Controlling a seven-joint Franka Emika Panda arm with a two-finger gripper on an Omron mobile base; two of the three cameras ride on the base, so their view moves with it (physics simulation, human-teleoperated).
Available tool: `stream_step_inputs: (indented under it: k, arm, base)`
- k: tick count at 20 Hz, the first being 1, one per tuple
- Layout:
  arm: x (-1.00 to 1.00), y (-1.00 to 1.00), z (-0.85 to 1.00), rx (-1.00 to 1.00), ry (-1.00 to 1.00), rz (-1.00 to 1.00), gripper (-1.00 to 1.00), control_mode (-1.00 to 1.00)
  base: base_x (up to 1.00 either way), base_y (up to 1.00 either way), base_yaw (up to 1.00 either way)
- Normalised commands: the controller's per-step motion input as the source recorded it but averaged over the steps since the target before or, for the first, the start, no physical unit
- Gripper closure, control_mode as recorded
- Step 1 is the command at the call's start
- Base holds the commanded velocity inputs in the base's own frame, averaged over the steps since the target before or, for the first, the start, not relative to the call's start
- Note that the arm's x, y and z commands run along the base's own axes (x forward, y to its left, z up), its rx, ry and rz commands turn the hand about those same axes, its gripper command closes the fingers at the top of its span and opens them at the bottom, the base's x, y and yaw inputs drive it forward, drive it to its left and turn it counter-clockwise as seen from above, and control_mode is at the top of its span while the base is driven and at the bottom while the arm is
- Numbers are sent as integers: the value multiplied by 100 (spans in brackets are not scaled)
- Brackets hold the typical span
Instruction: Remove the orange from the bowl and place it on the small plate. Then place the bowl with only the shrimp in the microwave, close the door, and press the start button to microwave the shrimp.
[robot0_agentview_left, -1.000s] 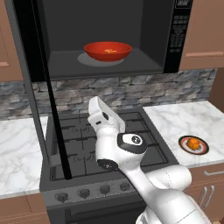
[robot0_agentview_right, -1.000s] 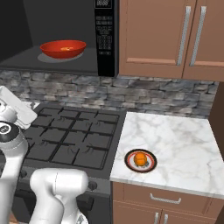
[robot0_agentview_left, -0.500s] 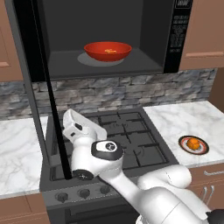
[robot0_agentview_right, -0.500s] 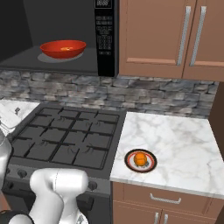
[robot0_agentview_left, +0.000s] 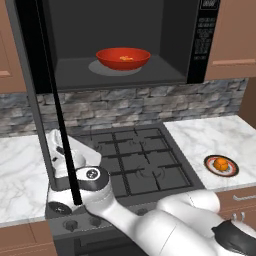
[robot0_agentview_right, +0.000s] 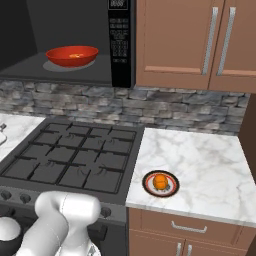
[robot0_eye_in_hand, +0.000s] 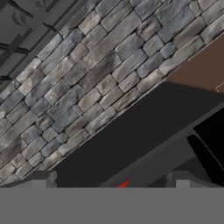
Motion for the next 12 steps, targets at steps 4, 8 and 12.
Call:
stream_step_inputs:
  k: [4, 8, 12]
  arm:
    - [0, 54, -16, -1, -5, -2, -100, -100]
    - [0, 40, -32, 0, -3, 0, -100, -100]
    - [0, 46, -30, 0, -5, 0, -100, -100]
  base:
    - [0, 0, 0]
    - [0, 0, 0]
    - [0, 0, 0]
